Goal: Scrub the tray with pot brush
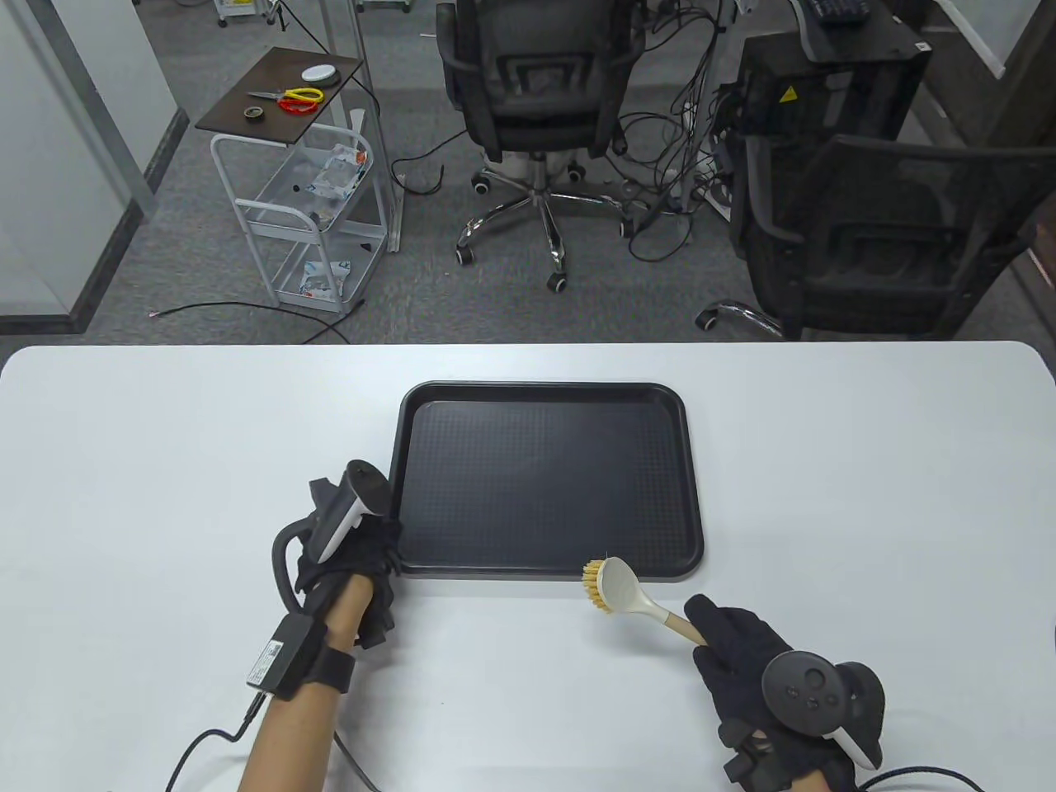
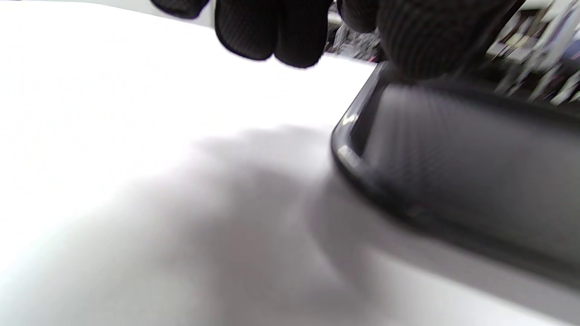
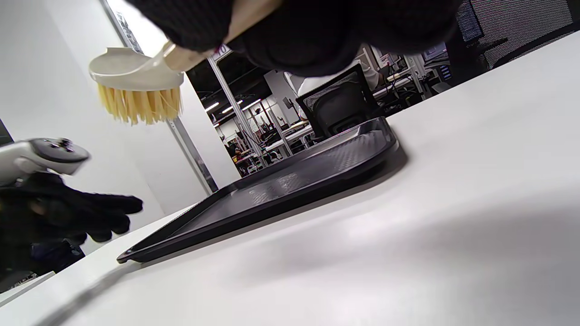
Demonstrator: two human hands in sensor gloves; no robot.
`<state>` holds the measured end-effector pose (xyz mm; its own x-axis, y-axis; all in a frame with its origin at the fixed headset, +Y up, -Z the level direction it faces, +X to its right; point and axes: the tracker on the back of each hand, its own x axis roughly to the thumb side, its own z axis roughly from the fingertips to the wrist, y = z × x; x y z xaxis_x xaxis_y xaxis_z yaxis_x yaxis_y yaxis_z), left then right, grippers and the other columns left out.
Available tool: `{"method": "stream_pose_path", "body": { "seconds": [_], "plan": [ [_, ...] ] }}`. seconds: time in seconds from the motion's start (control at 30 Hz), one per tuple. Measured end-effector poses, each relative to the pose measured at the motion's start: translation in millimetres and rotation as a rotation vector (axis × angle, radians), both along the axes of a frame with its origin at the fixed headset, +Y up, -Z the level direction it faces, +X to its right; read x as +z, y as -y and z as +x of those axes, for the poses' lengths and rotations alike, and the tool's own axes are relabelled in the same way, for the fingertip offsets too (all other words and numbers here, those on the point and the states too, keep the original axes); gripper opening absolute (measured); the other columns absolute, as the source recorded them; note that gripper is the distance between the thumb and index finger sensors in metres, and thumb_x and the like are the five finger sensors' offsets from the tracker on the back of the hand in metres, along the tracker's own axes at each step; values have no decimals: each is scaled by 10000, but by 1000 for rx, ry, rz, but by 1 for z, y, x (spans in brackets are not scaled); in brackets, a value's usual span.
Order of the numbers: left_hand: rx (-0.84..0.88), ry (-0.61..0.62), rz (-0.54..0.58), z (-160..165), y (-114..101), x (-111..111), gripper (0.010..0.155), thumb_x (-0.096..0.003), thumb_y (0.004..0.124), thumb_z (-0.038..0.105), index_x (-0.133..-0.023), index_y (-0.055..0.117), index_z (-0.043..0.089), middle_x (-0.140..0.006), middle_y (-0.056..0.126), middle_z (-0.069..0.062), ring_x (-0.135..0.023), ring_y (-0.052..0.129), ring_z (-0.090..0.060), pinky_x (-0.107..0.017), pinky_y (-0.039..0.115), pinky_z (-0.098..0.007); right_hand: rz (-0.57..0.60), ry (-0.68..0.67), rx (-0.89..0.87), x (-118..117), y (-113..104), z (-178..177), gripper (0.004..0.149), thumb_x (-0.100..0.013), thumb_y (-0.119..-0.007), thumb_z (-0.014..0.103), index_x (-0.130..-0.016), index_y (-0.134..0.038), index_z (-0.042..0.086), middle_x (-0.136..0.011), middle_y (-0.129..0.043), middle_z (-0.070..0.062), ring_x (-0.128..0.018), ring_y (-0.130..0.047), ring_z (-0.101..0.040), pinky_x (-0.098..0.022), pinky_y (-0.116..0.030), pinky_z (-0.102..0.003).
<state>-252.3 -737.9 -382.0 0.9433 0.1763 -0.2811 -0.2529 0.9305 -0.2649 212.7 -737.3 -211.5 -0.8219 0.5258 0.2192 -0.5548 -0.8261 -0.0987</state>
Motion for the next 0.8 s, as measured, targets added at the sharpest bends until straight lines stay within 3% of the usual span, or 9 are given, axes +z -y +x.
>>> {"method": "stream_pose_path", "body": {
  "seconds": [0.13,0.33,0.5,0.8],
  "plan": [
    [155,95,154,-13,-25,43,756,-425,762,539,-1085,416,412,-1167,364,78,-1108,380,-259,-811,331,-512,-15,3,7,-1,1,0,568,-455,-814,350,-999,-666,289,-898,-784,-48,-603,-923,-181,-408,-843,-381],
    [242,160,192,-16,-5,86,762,-422,776,538,-1085,419,421,-1177,371,87,-1129,370,-259,-813,333,-525,-44,21,30,-7,8,0,618,-442,-848,348,-1017,-624,307,-887,-793,-48,-592,-932,-175,-398,-855,-377],
    [288,192,201,-12,10,91,765,-421,776,539,-1084,409,429,-1177,360,88,-1133,351,-258,-815,311,-526,-61,19,87,-11,6,-12,557,-461,-818,353,-996,-668,313,-901,-787,-21,-655,-913,-183,-478,-829,-408],
    [306,217,216,-11,5,93,752,-432,768,527,-1083,404,429,-1176,354,83,-1130,348,-259,-816,297,-522,-181,-86,248,-42,14,-78,535,-476,-771,328,-999,-665,295,-934,-781,22,-820,-842,-230,-661,-680,-569]
  ]
}}
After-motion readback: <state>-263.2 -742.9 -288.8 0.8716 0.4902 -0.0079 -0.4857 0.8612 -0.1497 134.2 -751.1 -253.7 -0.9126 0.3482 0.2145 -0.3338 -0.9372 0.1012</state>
